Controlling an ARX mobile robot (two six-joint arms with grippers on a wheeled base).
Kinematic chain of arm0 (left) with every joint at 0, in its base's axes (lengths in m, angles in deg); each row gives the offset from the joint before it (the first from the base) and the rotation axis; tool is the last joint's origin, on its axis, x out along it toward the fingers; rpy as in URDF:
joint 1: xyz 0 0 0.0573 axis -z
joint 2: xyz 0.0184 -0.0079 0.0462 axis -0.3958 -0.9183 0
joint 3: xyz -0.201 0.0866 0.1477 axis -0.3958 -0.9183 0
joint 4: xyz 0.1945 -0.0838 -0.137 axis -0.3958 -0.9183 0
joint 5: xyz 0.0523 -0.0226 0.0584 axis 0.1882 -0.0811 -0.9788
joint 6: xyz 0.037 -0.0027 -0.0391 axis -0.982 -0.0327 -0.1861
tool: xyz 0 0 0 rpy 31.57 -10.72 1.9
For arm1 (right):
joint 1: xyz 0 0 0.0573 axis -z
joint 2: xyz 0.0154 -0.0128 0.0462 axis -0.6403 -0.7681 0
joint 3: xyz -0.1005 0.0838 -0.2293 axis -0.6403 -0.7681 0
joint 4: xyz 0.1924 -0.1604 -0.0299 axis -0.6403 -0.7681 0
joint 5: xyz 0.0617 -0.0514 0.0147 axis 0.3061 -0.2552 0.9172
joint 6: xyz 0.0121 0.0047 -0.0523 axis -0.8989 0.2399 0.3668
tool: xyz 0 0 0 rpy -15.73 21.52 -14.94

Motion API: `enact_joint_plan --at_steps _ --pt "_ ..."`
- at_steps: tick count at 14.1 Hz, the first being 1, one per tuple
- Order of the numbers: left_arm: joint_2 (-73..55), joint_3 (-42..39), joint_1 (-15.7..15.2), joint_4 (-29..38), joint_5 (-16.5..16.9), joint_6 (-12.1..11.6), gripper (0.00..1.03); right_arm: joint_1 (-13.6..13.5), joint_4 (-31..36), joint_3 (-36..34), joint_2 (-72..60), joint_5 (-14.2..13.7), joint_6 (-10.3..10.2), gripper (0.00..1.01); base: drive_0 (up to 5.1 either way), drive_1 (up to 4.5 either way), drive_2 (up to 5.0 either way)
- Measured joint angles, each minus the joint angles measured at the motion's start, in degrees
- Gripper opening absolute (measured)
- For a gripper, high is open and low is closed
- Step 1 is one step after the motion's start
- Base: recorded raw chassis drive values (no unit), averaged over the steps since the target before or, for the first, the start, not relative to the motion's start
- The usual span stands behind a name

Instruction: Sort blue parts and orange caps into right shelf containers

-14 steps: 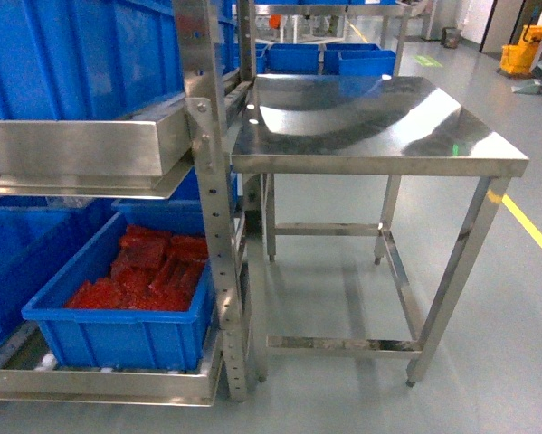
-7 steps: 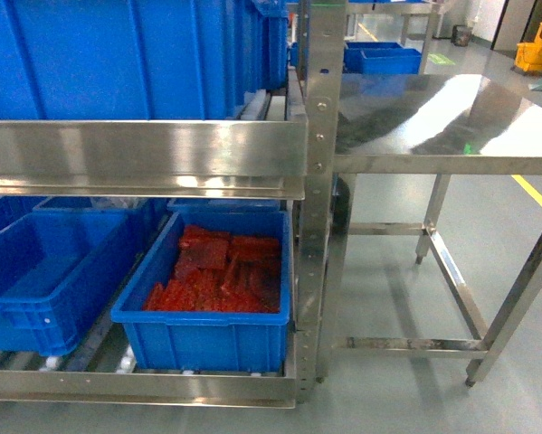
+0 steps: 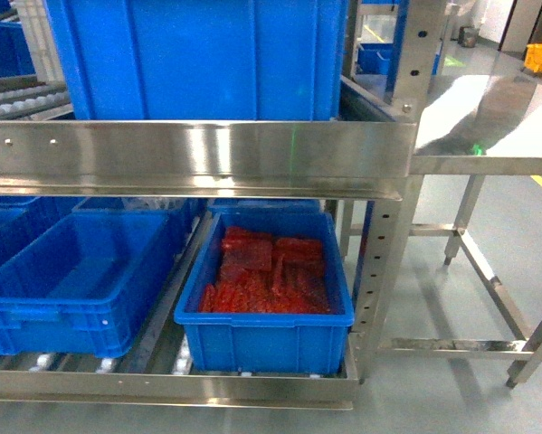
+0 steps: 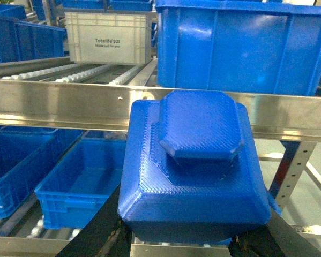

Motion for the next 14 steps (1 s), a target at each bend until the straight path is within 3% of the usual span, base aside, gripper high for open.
enact_joint_plan --at_steps 14 --pt "0.0 0.0 0.0 -0.2 0.0 0.0 0.4 0.0 -0.3 0.0 0.0 0.0 0.0 0.44 -5.1 2.38 2.4"
